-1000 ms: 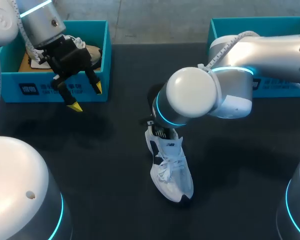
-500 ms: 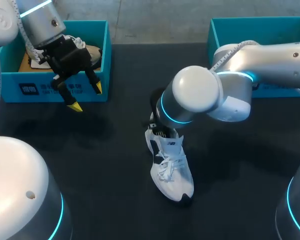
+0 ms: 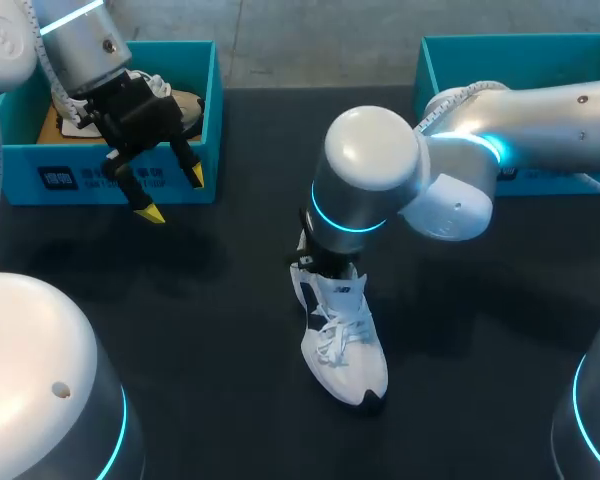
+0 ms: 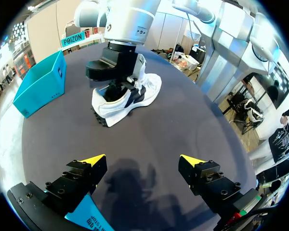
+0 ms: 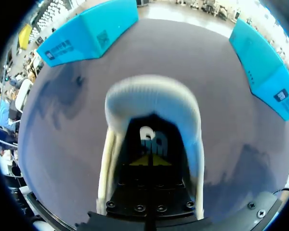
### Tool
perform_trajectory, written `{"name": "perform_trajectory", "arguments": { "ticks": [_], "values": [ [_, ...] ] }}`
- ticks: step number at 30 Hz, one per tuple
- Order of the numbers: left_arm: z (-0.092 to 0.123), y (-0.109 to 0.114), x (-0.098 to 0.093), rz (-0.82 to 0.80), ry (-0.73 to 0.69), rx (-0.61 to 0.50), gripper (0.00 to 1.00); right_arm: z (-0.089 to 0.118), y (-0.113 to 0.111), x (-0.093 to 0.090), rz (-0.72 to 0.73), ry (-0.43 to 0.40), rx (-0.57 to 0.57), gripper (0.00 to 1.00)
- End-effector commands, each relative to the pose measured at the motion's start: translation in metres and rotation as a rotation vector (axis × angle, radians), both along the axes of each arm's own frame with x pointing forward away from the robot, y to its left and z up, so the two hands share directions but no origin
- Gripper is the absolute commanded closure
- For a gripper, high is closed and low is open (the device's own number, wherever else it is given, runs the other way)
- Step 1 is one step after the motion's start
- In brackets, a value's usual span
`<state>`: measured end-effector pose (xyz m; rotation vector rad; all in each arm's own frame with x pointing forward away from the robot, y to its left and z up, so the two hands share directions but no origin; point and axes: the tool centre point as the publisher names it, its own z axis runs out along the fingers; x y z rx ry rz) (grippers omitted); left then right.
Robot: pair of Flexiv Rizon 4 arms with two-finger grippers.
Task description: Take the shoe out of the shoebox, open the shoe tongue, remove and reinsert the insole, then place the shoe into the shoebox
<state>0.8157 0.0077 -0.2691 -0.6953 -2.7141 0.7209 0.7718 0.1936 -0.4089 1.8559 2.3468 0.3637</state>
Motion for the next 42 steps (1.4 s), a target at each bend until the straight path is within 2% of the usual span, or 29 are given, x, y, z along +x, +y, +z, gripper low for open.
{"name": "perform_trajectory", "arguments": {
  "ticks": [1, 5, 8, 13, 19, 33, 37, 42],
  "values": [
    [0.0, 0.0, 0.0, -0.001, -0.001, 0.001, 0.0, -0.009, -0.009, -0.021, -0.011, 0.001, -0.009, 1.0],
    [0.0, 0.0, 0.0, -0.001, -0.001, 0.001, 0.0, 0.002, -0.013, -0.022, -0.029, -0.046, 0.0, 1.0],
    [0.0, 0.0, 0.0, -0.001, -0.001, 0.001, 0.0, 0.016, -0.01, -0.016, -0.024, -0.108, 0.009, 1.0],
    [0.0, 0.0, 0.0, -0.001, -0.001, 0.001, 0.0, 0.03, -0.004, 0.002, 0.012, -0.183, 0.039, 1.0],
    [0.0, 0.0, 0.0, -0.001, -0.001, 0.001, 0.0, 0.037, 0.005, 0.023, 0.047, -0.219, 0.041, 1.0],
    [0.0, 0.0, 0.0, -0.001, -0.001, 0.001, 0.0, 0.027, 0.014, 0.05, 0.057, -0.291, 0.062, 1.0],
    [0.0, 0.0, 0.0, -0.001, -0.001, 0.001, 0.0, 0.018, 0.015, 0.055, 0.06, -0.286, 0.074, 1.0],
    [0.0, 0.0, 0.0, -0.001, -0.001, 0.001, 0.0, 0.002, 0.019, 0.054, 0.063, -0.243, 0.066, 1.0]
  ]
}}
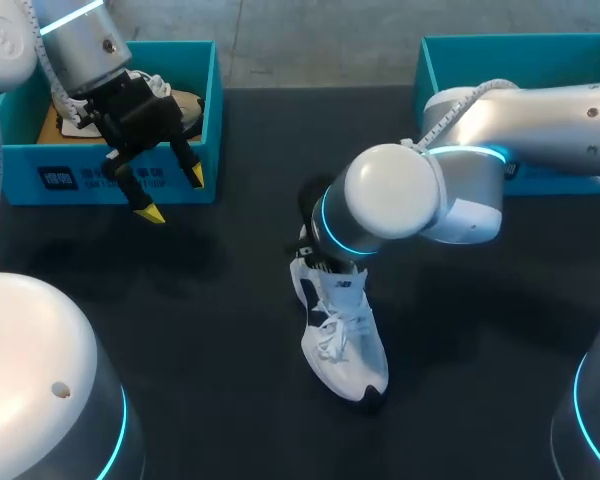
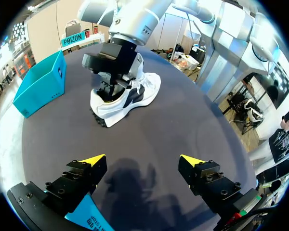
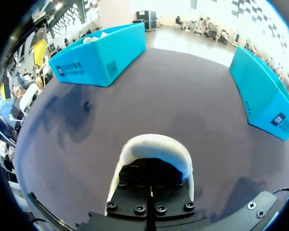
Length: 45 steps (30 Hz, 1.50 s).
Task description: Take the shoe out of the shoebox, open the shoe tongue, remove and reinsert the insole, then place the shoe into the shoebox
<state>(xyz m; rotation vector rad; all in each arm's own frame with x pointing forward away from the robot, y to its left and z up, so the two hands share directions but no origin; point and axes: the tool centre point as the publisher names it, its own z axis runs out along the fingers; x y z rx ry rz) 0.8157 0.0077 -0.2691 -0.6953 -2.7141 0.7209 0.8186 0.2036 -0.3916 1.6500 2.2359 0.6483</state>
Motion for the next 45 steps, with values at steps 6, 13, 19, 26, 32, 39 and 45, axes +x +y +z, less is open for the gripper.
{"name": "perform_trajectory", "arguments": {
  "ticks": [6, 13, 19, 26, 32, 39, 45],
  "values": [
    [0.0, 0.0, 0.0, -0.001, -0.001, 0.001, 0.0, -0.004, 0.004, -0.009, -0.025, -0.013, 0.004, 1.0],
    [0.0, 0.0, 0.0, -0.001, -0.001, 0.001, 0.0, 0.03, 0.0, -0.022, -0.051, -0.116, -0.018, 1.0],
    [0.0, 0.0, 0.0, -0.001, -0.001, 0.001, 0.0, 0.031, -0.001, -0.016, -0.043, -0.11, -0.012, 1.0],
    [0.0, 0.0, 0.0, -0.001, -0.001, 0.001, 0.0, 0.025, 0.001, -0.001, -0.018, -0.101, 0.0, 1.0],
    [0.0, 0.0, 0.0, -0.001, -0.001, 0.001, 0.0, 0.013, 0.004, 0.016, 0.011, -0.067, 0.002, 1.0],
    [0.0, 0.0, 0.0, -0.001, -0.001, 0.001, 0.0, -0.013, 0.004, 0.019, 0.026, 0.012, -0.004, 1.0],
    [0.0, 0.0, 0.0, -0.001, -0.001, 0.001, 0.0, -0.028, -0.001, 0.001, 0.019, 0.061, -0.003, 1.0]
  ]
}}
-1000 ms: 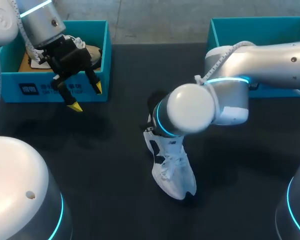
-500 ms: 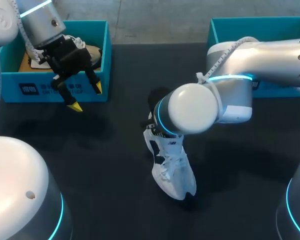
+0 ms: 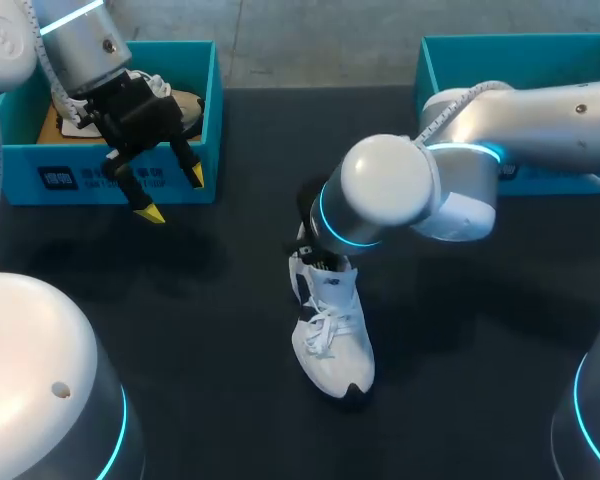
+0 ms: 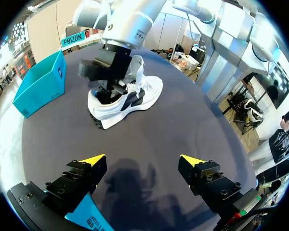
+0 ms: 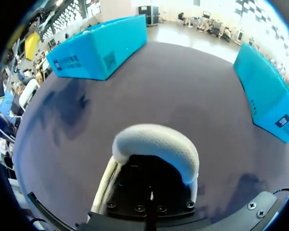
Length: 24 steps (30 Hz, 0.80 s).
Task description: Take the shoe out of the shoebox, open the shoe tongue, remove and reinsert the insole, then place the shoe into the shoebox
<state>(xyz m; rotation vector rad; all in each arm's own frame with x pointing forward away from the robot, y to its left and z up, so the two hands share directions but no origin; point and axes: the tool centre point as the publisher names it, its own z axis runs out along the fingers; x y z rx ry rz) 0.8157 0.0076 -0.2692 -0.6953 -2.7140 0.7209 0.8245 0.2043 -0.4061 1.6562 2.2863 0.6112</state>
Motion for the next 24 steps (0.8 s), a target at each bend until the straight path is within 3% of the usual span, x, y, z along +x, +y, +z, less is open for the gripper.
{"name": "perform_trajectory", "arguments": {
  "ticks": [1, 11, 16, 24],
  "values": [
    [0.0, 0.0, 0.0, -0.001, -0.001, 0.001, 0.0, -0.015, -0.003, -0.009, -0.007, 0.027, 0.003, 1.0],
    [0.0, 0.0, 0.0, -0.001, -0.001, 0.001, 0.0, -0.016, -0.016, -0.056, -0.053, 0.123, -0.063, 1.0],
    [0.0, 0.0, 0.0, -0.001, -0.001, 0.001, 0.0, -0.011, -0.019, -0.07, -0.067, 0.153, -0.111, 1.0],
    [0.0, 0.0, 0.0, -0.001, -0.001, 0.001, 0.0, 0.019, -0.023, -0.071, -0.064, 0.058, -0.092, 1.0]
  ]
}}
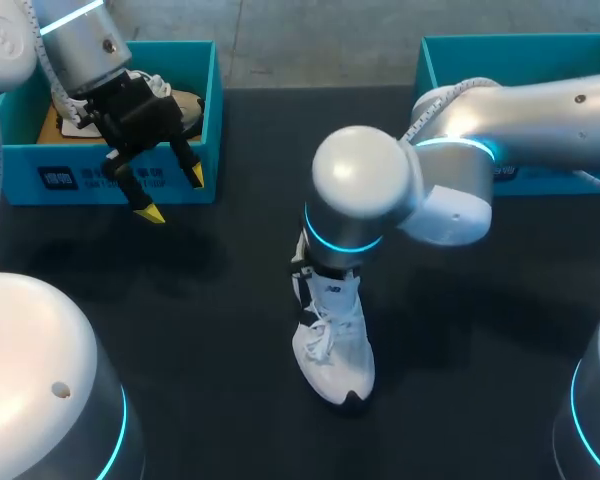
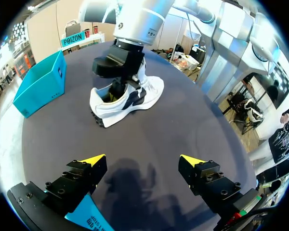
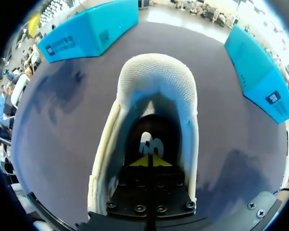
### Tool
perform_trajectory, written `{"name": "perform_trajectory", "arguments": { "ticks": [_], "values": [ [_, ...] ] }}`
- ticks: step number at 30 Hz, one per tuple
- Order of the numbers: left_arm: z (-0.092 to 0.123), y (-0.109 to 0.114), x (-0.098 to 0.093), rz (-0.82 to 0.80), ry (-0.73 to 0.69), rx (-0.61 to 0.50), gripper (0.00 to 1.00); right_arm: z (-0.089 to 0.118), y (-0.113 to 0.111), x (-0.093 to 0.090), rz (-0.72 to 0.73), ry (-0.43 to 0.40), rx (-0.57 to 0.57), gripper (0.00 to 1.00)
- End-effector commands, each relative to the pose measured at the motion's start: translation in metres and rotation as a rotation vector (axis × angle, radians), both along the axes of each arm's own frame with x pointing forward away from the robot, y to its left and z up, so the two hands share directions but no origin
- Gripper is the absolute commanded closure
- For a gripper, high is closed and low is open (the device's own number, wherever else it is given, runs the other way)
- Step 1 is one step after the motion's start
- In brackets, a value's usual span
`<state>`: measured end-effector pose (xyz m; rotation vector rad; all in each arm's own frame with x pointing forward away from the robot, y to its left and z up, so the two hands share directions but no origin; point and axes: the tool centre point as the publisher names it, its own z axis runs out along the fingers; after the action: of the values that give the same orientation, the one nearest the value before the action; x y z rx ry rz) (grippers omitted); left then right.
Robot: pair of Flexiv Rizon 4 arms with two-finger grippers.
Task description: Take the shoe out of the shoebox, open the shoe tongue, remove and reinsert the insole, then place the shoe into the shoebox
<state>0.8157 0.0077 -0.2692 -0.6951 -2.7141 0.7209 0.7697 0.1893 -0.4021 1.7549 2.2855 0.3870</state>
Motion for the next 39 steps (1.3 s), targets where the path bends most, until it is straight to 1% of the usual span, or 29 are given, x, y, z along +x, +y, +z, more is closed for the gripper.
{"name": "perform_trajectory", "arguments": {
  "ticks": [1, 3, 10, 11, 18, 20, 23, 27, 31, 34, 39],
  "values": [
    [0.0, 0.0, 0.0, -0.001, -0.001, 0.001, 0.0, 0.017, -0.008, -0.014, 0.013, -0.066, 0.006, 1.0],
    [0.0, 0.0, 0.0, -0.001, -0.001, 0.001, 0.0, 0.021, -0.007, -0.007, 0.027, -0.081, 0.014, 1.0],
    [0.0, 0.0, 0.0, -0.001, -0.001, 0.001, 0.0, 0.019, 0.002, 0.021, 0.062, -0.096, 0.045, 1.0],
    [0.0, 0.0, 0.0, -0.001, -0.001, 0.001, 0.0, 0.018, 0.003, 0.025, 0.072, -0.098, 0.058, 1.0],
    [0.0, 0.0, 0.0, -0.001, -0.001, 0.001, 0.0, 0.013, 0.008, 0.045, 0.085, -0.103, 0.058, 1.0],
    [0.0, 0.0, 0.0, -0.001, -0.001, 0.001, 0.0, 0.009, 0.007, 0.048, 0.088, -0.098, 0.062, 1.0],
    [0.0, 0.0, 0.0, -0.001, -0.001, 0.001, 0.0, -0.002, 0.008, 0.052, 0.088, -0.053, 0.059, 1.0],
    [0.0, 0.0, 0.0, -0.001, -0.001, 0.001, 0.0, -0.018, 0.008, 0.045, 0.087, 0.011, 0.066, 1.0],
    [0.0, 0.0, 0.0, -0.001, -0.001, 0.001, 0.0, -0.026, 0.006, 0.033, 0.079, 0.047, 0.076, 1.0],
    [0.0, 0.0, 0.0, -0.001, -0.001, 0.001, 0.0, -0.021, 0.005, 0.022, 0.073, 0.049, 0.068, 1.0],
    [0.0, 0.0, 0.0, -0.001, -0.001, 0.001, 0.0, -0.007, 0.002, 0.006, 0.058, 0.035, 0.044, 1.0]
  ]
}}
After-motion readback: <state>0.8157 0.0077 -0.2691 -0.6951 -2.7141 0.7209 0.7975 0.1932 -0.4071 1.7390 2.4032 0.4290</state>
